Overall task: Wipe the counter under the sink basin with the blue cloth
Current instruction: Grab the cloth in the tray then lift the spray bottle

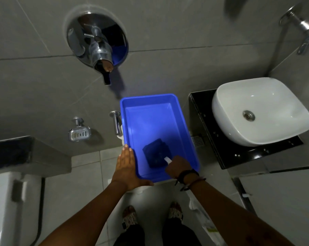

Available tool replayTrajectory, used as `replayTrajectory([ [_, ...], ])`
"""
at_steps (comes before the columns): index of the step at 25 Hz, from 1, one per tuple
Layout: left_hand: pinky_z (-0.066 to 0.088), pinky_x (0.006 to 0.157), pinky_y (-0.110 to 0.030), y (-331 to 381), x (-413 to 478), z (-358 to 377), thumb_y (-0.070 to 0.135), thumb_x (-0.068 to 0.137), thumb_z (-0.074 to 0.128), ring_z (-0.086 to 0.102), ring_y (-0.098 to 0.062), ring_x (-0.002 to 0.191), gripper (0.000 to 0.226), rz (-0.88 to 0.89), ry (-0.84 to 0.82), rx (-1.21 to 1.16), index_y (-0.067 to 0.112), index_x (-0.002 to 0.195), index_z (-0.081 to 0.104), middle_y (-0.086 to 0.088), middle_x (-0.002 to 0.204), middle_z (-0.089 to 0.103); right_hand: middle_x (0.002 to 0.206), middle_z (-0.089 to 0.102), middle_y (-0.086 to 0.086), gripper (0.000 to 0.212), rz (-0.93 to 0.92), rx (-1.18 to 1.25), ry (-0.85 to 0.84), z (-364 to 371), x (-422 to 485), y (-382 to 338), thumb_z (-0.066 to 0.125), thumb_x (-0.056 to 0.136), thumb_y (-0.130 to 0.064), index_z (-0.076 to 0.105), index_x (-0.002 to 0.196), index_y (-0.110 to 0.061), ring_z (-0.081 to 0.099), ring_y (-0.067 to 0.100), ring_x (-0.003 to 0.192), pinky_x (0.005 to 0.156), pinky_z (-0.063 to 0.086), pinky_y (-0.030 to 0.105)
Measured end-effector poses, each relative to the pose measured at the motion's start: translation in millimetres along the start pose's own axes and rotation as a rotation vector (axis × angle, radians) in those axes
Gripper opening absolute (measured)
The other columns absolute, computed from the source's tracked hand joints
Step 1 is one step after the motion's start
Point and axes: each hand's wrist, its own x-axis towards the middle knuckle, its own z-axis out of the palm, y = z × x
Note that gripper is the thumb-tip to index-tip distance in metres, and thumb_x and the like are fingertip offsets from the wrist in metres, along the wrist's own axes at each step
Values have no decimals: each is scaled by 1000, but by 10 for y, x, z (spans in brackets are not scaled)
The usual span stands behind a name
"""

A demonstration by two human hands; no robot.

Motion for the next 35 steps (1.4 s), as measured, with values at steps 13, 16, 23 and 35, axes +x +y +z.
replayTrajectory([
  [13,-7,122,-46,-10,3,-61,97,39,58,-31,-31,144,162,-7,-30,2,14,136,-41,-15,156,-36,61,39,-1,36,64,-2,-51,4,-34,-126,54,91,-26,36,61,-18,37,12,53,47,30,23],
  [16,-8,121,-45,-13,11,-47,98,38,57,-31,-31,145,163,1,-33,-3,15,135,-44,-14,155,-37,63,40,-2,28,59,53,-55,9,-53,-112,56,89,-20,40,66,-17,40,12,55,51,35,23],
  [23,-8,121,-45,-42,24,-30,103,34,48,-31,-31,145,164,0,-31,21,14,136,-45,-11,151,-43,62,42,-1,8,73,28,-19,-47,-70,-186,56,88,-16,50,86,-11,51,22,74,68,42,29],
  [35,-2,123,-49,-42,37,-18,99,37,57,-26,-32,146,167,7,-16,25,8,145,-32,-15,155,-35,80,53,8,15,-61,158,15,-375,-299,-303,56,87,-16,60,98,-6,57,27,74,69,40,30],
])
